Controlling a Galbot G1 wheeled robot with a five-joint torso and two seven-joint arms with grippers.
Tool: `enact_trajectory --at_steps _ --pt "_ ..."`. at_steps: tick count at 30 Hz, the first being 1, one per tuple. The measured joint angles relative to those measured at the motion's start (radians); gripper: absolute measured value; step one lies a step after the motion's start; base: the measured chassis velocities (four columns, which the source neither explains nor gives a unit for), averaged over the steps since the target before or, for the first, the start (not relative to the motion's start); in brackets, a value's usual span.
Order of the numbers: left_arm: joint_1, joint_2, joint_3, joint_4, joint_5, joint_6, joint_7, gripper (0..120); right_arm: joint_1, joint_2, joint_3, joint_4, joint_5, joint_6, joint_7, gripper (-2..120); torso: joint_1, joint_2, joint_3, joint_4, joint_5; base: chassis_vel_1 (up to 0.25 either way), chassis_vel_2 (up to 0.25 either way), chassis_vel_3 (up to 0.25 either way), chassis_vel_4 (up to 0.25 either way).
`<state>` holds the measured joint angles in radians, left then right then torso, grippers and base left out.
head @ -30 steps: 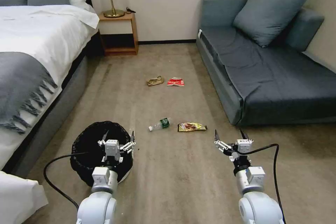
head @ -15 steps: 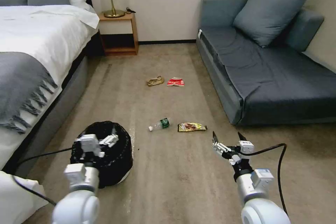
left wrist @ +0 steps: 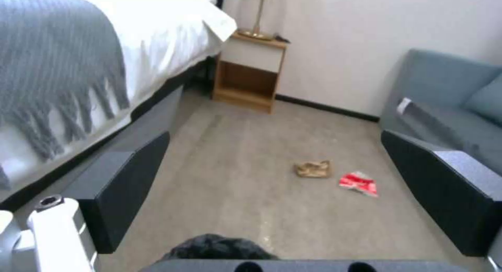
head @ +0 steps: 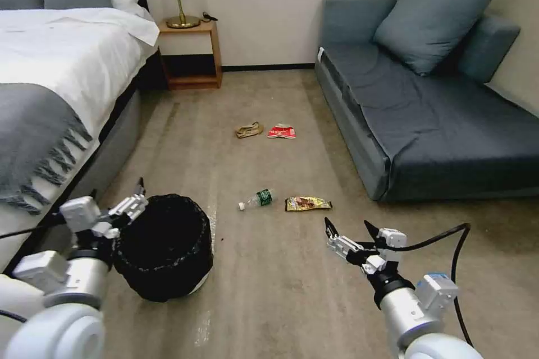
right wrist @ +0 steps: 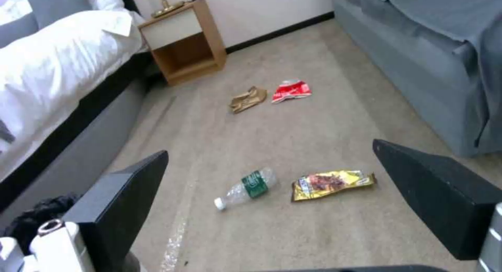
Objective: Pick up the trash bin, then pick up the garbage on the floor and place it into the trash bin.
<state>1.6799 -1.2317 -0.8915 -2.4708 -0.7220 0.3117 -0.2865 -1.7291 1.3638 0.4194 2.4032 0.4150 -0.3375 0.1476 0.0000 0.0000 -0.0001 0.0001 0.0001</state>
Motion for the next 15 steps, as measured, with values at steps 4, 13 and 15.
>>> enact_trajectory --at_steps 4,13,15 --pt "0.018 0.029 -0.021 0.035 -0.030 0.001 -0.011 100 -0.001 -0.009 0.009 -0.003 0.000 0.009 -0.004 100 0.000 0.000 0.000 0.0000 -0.0011 0.000 0.000 0.000 0.000" --pt "0.028 0.030 -0.029 0.068 -0.032 -0.002 -0.019 100 -0.010 -0.006 0.012 -0.017 -0.012 0.033 -0.018 100 0.000 0.000 0.000 0.0000 0.0000 0.000 0.000 0.000 0.000" --pt "0.020 0.039 -0.035 0.095 -0.057 0.006 -0.033 100 -0.009 -0.004 0.010 -0.020 -0.017 0.039 -0.021 100 0.000 0.000 0.000 0.0000 -0.0001 0.000 0.000 0.000 0.000"
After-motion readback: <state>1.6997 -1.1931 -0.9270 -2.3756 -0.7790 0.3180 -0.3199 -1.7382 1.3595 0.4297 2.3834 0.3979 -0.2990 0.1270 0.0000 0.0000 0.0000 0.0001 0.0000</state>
